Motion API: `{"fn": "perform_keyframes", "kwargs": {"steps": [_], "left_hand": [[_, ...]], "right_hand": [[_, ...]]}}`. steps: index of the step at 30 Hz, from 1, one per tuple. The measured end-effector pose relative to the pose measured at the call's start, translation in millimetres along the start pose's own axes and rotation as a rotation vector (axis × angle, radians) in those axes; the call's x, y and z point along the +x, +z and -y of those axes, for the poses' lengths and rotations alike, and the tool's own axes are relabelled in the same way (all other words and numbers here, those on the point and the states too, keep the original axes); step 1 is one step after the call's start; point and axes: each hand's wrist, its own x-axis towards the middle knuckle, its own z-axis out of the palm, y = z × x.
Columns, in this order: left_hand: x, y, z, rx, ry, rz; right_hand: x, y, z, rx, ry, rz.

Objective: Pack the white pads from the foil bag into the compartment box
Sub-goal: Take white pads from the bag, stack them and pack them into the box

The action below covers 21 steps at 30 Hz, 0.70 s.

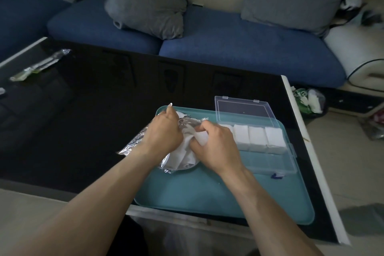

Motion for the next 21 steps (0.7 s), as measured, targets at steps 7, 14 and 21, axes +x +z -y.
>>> {"fn": "perform_keyframes", "kwargs": {"steps": [7, 14, 21], "left_hand": [[1, -2, -1, -0.026, -0.044, 0.033], [2, -2, -2, -0.027, -0.09, -0.006], [0, -1, -8, 0.043, -0.076, -0.024]], "right_hand": [[-2, 3, 1, -0.018, -0.054, 0.085], [0, -6, -1, 0.009, 0.335, -0.036], [2, -26, -3, 0.456, 0.672, 0.066]]}}
